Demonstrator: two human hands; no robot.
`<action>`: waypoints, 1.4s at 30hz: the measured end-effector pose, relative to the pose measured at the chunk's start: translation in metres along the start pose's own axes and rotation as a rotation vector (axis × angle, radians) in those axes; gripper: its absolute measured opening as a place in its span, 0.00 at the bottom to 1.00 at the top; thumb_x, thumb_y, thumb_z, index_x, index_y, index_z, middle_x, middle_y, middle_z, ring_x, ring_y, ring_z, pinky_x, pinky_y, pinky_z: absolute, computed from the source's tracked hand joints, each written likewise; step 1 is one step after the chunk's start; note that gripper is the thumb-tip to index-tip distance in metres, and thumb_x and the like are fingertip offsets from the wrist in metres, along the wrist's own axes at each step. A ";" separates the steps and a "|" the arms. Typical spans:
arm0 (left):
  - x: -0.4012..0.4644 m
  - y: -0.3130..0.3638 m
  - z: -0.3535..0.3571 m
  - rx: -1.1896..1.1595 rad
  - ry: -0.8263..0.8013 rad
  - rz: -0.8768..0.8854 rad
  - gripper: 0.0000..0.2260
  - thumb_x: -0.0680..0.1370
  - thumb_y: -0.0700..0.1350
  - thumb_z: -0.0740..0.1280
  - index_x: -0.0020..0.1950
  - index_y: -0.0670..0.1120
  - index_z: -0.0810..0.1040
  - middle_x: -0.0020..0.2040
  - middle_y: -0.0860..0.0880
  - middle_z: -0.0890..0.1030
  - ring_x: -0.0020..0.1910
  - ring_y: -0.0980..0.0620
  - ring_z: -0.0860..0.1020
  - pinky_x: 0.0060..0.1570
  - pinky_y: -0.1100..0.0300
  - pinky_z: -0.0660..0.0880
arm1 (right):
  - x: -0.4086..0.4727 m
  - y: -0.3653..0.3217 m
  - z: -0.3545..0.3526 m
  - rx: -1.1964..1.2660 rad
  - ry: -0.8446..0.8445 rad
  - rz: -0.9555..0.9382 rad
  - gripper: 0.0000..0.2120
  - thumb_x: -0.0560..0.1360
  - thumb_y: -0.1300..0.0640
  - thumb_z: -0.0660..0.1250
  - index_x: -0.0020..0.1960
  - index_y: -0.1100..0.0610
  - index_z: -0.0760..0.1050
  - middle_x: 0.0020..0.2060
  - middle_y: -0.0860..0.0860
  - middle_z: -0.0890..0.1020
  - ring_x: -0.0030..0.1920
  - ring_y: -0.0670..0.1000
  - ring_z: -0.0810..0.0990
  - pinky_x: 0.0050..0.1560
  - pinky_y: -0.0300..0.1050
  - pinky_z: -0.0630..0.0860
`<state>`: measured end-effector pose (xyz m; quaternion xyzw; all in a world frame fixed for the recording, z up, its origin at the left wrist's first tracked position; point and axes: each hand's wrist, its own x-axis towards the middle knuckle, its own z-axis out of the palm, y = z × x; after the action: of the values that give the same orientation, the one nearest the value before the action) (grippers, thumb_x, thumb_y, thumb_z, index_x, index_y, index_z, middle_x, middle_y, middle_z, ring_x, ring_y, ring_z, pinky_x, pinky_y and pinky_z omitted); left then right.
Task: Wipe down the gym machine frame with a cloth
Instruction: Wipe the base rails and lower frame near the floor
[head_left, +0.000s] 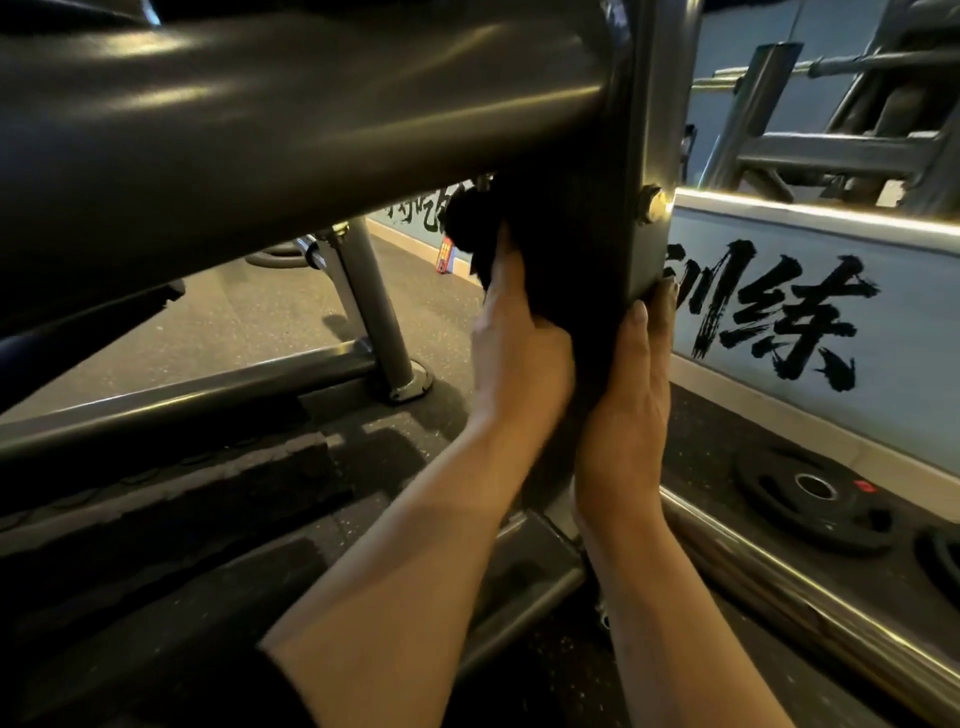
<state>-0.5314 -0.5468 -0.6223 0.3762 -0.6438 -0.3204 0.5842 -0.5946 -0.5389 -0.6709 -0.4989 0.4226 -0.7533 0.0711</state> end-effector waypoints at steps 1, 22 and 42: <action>0.003 -0.006 0.000 -0.043 0.013 -0.058 0.30 0.82 0.38 0.57 0.78 0.60 0.50 0.75 0.51 0.65 0.73 0.51 0.64 0.71 0.50 0.66 | 0.000 -0.001 -0.001 0.110 -0.029 0.111 0.32 0.76 0.35 0.53 0.78 0.43 0.54 0.77 0.46 0.59 0.77 0.49 0.55 0.74 0.62 0.58; -0.070 -0.074 0.037 -0.200 -0.114 -0.216 0.24 0.79 0.47 0.59 0.76 0.52 0.64 0.73 0.48 0.69 0.72 0.49 0.68 0.69 0.45 0.68 | -0.014 0.018 -0.030 0.139 -0.122 0.101 0.24 0.83 0.52 0.50 0.78 0.56 0.58 0.73 0.50 0.66 0.71 0.41 0.66 0.70 0.40 0.68; -0.091 -0.098 0.064 -0.151 -0.053 0.048 0.29 0.80 0.34 0.54 0.76 0.56 0.52 0.80 0.51 0.53 0.75 0.62 0.53 0.69 0.73 0.58 | -0.049 0.051 -0.063 0.170 0.158 0.299 0.19 0.84 0.58 0.50 0.44 0.51 0.77 0.35 0.36 0.83 0.42 0.35 0.80 0.44 0.30 0.74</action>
<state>-0.5811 -0.5202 -0.7595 0.3069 -0.6418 -0.3640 0.6012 -0.6372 -0.5099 -0.7506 -0.3622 0.4312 -0.8040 0.1909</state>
